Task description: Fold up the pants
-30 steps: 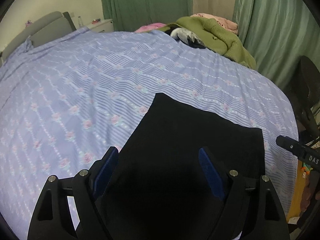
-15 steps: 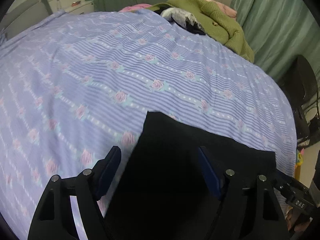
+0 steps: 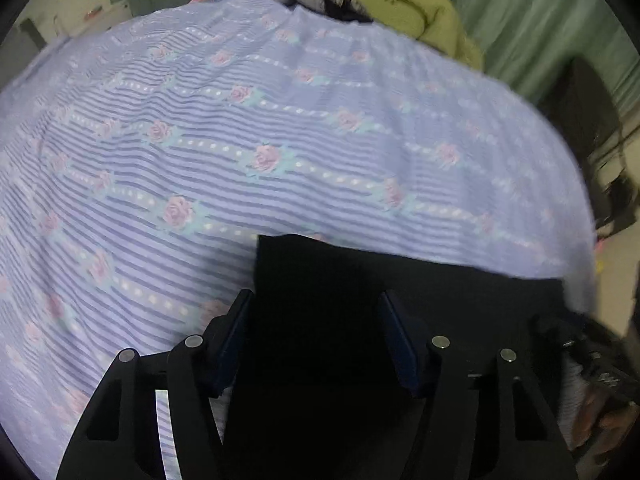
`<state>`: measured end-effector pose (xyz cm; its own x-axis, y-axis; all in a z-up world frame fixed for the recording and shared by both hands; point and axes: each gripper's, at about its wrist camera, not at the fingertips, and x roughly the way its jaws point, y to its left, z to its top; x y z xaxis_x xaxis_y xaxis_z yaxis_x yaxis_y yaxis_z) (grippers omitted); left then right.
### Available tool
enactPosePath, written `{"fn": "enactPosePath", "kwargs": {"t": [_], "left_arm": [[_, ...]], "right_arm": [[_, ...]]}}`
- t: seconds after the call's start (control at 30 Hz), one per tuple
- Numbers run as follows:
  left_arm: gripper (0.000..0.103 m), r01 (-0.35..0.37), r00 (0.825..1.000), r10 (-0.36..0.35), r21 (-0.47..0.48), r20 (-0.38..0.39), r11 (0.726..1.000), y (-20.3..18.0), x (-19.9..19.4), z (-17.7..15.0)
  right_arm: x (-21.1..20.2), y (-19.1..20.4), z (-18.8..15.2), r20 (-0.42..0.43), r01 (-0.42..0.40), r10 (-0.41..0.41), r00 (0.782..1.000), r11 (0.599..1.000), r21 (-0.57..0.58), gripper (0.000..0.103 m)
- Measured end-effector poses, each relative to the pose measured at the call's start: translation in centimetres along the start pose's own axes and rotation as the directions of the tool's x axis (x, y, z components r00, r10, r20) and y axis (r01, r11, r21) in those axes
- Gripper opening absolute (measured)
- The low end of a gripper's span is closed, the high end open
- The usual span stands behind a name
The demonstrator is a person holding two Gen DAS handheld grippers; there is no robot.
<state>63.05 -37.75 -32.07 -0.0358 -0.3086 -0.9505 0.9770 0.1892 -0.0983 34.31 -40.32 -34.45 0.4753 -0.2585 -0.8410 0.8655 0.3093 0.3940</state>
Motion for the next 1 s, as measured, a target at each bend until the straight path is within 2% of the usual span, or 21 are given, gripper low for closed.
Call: {"fn": "enactPosePath", "kwargs": {"t": [0.1,0.23,0.3,0.33,0.37,0.43,0.53,0.6,0.73,0.87,1.0], "left_arm": [[0.065,0.02,0.999,-0.021,-0.013,-0.033,1.0,0.3,1.1,0.5],[0.067,0.013,1.0,-0.012,0.004,-0.026,1.0,-0.1,1.9,1.0],[0.064,0.015,1.0,-0.015,0.006,-0.02,1.0,-0.1,2.1,1.1],[0.053,0.023,1.0,-0.023,0.0,-0.015,1.0,0.0,2.0,1.1],[0.033,0.024,1.0,-0.024,-0.012,-0.008,1.0,0.1,1.9,1.2],[0.017,0.065,0.998,-0.066,-0.031,-0.015,0.997,0.0,1.7,1.5],[0.016,0.031,0.999,-0.031,-0.018,-0.02,0.999,-0.9,1.5,1.6],[0.016,0.028,1.0,-0.028,-0.02,0.013,0.999,-1.4,0.6,1.5],[0.015,0.023,0.996,-0.023,-0.003,0.081,1.0,-2.3,-2.3,0.7],[0.015,0.005,0.989,-0.01,0.034,0.151,0.999,-3.5,-6.6,-0.5],[0.014,-0.031,0.977,0.019,0.053,0.212,0.998,-3.6,-12.1,-2.9]], "right_arm": [[0.5,0.2,0.2,-0.008,0.013,-0.013,1.0,1.0,-0.011,0.063],[0.5,0.1,0.2,-0.004,0.039,-0.039,0.999,0.999,-0.022,0.049],[0.5,-0.1,0.1,-0.004,0.04,-0.04,0.999,0.999,-0.02,0.046],[0.5,-0.1,0.1,-0.005,0.042,-0.042,0.999,0.999,-0.021,0.041],[0.5,-0.1,0.2,-0.007,0.043,-0.043,0.999,0.999,-0.031,0.037],[0.6,0.3,0.3,-0.021,0.024,-0.025,0.999,0.997,-0.074,0.019],[0.2,0.3,0.7,-0.033,-0.004,0.001,0.999,0.997,-0.076,0.012],[-0.5,0.2,0.7,-0.024,-0.011,0.009,1.0,0.997,-0.081,0.011],[-3.1,1.4,0.9,0.01,-0.009,0.011,1.0,0.986,-0.169,0.01],[-7.0,3.4,0.6,0.055,-0.009,0.026,0.998,0.96,-0.279,0.01],[-10.6,5.7,-0.3,0.056,-0.032,0.056,0.997,0.931,-0.362,0.009]]}}
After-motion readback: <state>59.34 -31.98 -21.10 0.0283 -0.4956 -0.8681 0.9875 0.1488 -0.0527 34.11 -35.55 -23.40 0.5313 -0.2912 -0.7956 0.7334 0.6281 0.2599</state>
